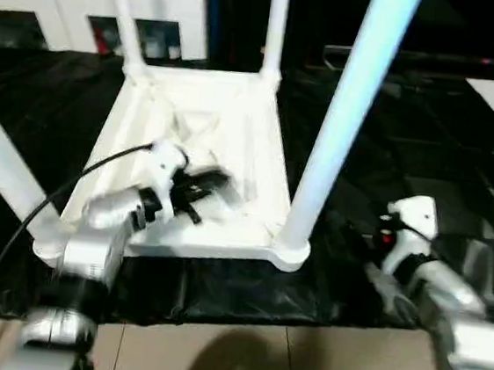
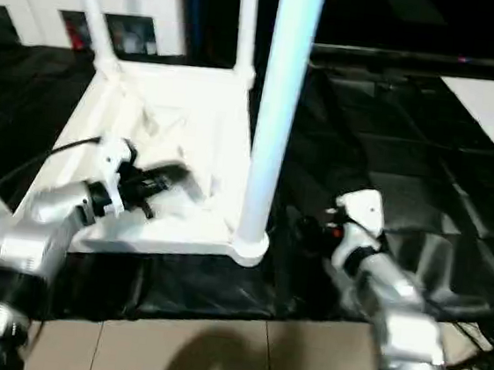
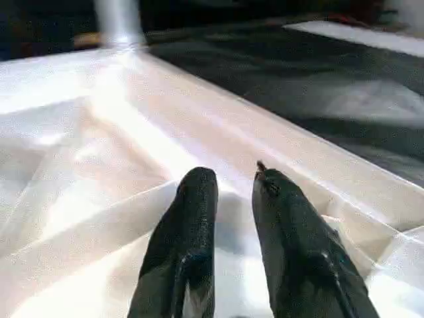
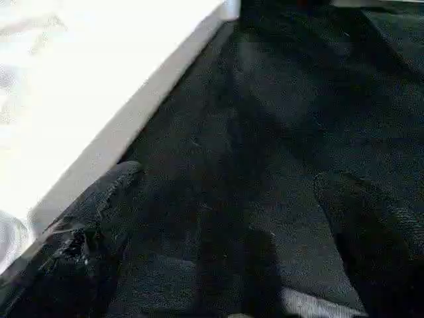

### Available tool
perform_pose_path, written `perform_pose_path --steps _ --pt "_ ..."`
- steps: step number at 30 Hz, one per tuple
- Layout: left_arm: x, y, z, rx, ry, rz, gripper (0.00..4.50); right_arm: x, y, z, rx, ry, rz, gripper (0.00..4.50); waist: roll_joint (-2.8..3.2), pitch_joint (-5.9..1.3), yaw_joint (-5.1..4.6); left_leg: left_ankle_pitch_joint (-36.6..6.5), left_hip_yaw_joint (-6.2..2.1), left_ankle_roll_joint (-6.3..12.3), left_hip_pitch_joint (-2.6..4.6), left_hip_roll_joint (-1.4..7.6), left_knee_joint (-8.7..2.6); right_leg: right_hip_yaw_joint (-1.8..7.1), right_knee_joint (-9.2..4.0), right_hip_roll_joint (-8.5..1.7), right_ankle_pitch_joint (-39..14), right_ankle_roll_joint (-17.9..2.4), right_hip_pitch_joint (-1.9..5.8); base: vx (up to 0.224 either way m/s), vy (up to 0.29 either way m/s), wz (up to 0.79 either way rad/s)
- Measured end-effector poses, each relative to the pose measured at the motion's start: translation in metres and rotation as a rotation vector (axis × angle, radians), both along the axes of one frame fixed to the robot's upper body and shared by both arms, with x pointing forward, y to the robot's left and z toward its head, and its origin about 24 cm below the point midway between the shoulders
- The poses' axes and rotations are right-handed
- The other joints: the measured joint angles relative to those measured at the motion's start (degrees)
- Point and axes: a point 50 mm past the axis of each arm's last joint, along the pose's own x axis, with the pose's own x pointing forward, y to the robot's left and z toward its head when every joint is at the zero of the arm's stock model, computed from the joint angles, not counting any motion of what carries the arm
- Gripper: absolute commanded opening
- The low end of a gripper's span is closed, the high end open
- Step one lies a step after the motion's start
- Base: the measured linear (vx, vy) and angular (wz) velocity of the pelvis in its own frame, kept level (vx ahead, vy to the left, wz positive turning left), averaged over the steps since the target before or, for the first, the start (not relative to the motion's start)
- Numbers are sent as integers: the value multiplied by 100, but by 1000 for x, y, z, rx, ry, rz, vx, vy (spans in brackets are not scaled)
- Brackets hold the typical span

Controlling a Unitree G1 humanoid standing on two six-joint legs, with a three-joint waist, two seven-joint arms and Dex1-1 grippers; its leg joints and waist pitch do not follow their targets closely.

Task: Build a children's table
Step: Rotate leg to tighten

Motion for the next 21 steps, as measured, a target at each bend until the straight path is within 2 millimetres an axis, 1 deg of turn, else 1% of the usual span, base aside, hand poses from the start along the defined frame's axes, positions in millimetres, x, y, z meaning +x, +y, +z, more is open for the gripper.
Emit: perform_pose_path --steps 3,5,6,7,8,9,10,11,12,13,14,15,16,17,18,19,20,21 --pt "-18 7 -5 -52 -20 177 112 -5 11 -8 30 17 -31 450 -19 6 2 -1 -7 0 -16 1 -4 -5 -3 1 -7 12 -12 0 0 0" --pt "-22 10 -4 -43 -33 228 112 -7 14 -11 25 27 -30 450 -25 10 39 -1 -14 0 -22 1 -4 -8 -2 3 -7 13 -14 0 0 0" --pt "-22 12 0 -35 -50 252 112 -7 15 -11 17 25 -31 450 -24 6 62 25 -26 37 -55 -4 17 -12 3 9 6 18 -29 0 0 0" --pt "-21 13 4 -26 -68 261 112 -7 15 -10 12 19 -30 450 -21 -6 68 28 -41 46 -114 -4 58 -15 11 22 20 23 -68 0 0 0" --pt "-21 13 7 -13 -84 268 112 -6 16 -9 6 9 -27 450 -25 -36 71 41 -61 65 -221 -1 134 -19 50 52 50 26 -163 -54 1 2" --pt "-22 13 10 7 -96 273 112 -6 16 -7 0 -1 -26 450 -26 -52 68 45 -92 74 -371 5 239 -20 105 64 74 37 -279 -54 1 2" --pt "-23 14 10 11 -97 280 112 -7 16 -8 -3 0 -27 450 -22 -62 65 37 -107 128 -464 7 291 -26 112 66 106 26 -348 -89 9 0" --pt "-28 13 9 10 -98 285 112 -8 16 -9 -12 1 -30 450 -9 -71 64 54 -122 172 -546 8 326 -37 99 65 148 13 -404 -116 29 0" --pt "-35 12 6 1 -95 287 130 -11 13 -12 -28 8 -42 450 -3 -66 53 57 -120 205 -604 16 348 -47 54 60 193 2 -437 -116 29 0" --pt "-41 12 3 -3 -80 293 140 -14 10 -15 -39 21 -55 450 8 -54 46 69 -116 221 -591 31 351 -57 13 51 225 -17 -400 -129 58 -1" --pt "-46 14 0 -1 -73 306 140 -18 7 -18 -57 29 -75 450 36 -24 9 44 -114 178 -530 51 351 -85 -44 52 190 39 -338 -150 45 -9" --pt "-54 19 -3 9 -59 327 149 -19 4 -19 -72 34 -91 450 110 55 -52 11 -136 133 -389 92 350 -197 -142 55 133 82 -200 -150 45 -9" --pt "-57 23 -3 21 -58 341 160 -19 4 -19 -73 29 -96 450 169 98 -107 4 -158 122 -309 133 310 -276 -161 45 11 91 -51 -179 17 -19" --pt "-57 26 0 31 -69 350 173 -23 2 -19 -73 23 -103 450 190 147 -35 4 -131 121 -289 149 272 -319 291 -2 -304 -6 0 -169 24 5" --pt "-57 25 8 39 -105 355 181 -32 -3 -23 -78 31 -111 450 97 122 149 5 95 121 -267 183 266 -263 808 -15 -579 -135 102 -169 24 5" --pt "-61 29 14 49 -139 383 184 -32 -2 -21 -82 17 -83 450 -104 77 212 7 241 118 -231 154 272 -17 919 23 -914 129 215 -52 -104 11" --pt "-67 32 9 63 -120 408 191 -31 0 -18 -83 -3 -57 450 -162 104 224 -17 228 104 -233 103 369 99 952 70 -1028 93 175 -51 -119 -7" --pt "-77 36 -4 76 -67 436 205 -32 1 -15 -83 -16 -33 450 -43 90 326 -214 -24 163 -183 1 552 144 922 89 -1028 94 186 -51 -119 -7"
